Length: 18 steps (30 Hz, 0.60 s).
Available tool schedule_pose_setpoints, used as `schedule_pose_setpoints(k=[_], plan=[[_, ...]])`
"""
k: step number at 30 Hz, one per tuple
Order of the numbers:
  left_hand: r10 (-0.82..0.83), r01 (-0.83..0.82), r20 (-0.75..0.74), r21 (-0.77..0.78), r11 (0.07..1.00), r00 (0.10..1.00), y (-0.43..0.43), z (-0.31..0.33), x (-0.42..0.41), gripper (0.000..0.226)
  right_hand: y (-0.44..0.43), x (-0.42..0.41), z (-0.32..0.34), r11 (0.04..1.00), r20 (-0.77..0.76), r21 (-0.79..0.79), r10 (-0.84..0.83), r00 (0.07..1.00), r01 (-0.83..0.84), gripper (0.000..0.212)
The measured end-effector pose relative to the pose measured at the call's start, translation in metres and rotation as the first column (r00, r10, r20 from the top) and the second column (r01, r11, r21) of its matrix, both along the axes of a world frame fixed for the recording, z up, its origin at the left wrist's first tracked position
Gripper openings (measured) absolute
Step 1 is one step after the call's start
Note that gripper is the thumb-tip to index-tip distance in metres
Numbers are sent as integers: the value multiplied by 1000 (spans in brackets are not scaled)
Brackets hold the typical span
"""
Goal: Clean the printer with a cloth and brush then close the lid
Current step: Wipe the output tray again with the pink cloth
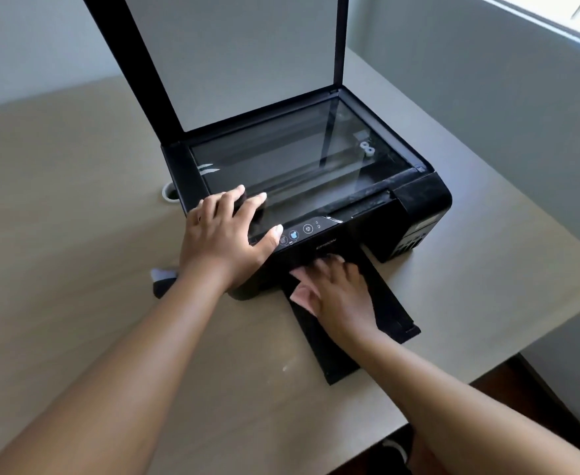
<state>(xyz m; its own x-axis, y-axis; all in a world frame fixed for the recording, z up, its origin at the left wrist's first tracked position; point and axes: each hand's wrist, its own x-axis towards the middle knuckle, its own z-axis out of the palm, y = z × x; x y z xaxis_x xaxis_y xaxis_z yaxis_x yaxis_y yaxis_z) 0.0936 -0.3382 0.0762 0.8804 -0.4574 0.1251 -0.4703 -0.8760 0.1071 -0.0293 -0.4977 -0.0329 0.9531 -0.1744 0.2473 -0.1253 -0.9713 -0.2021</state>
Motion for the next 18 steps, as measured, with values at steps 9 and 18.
schedule_pose_setpoints(k=[9, 18], plan=[[-11, 11, 18, -11, 1000, 1000, 2, 0, 2, 69, -80, -32, -5, 995, 52, 10, 96, 994, -97, 34], [-8, 7, -3, -16, 1000, 1000, 1, -1, 1, 70, -24, -52, 13, 802, -28, 28, 597, 801, -597, 43]])
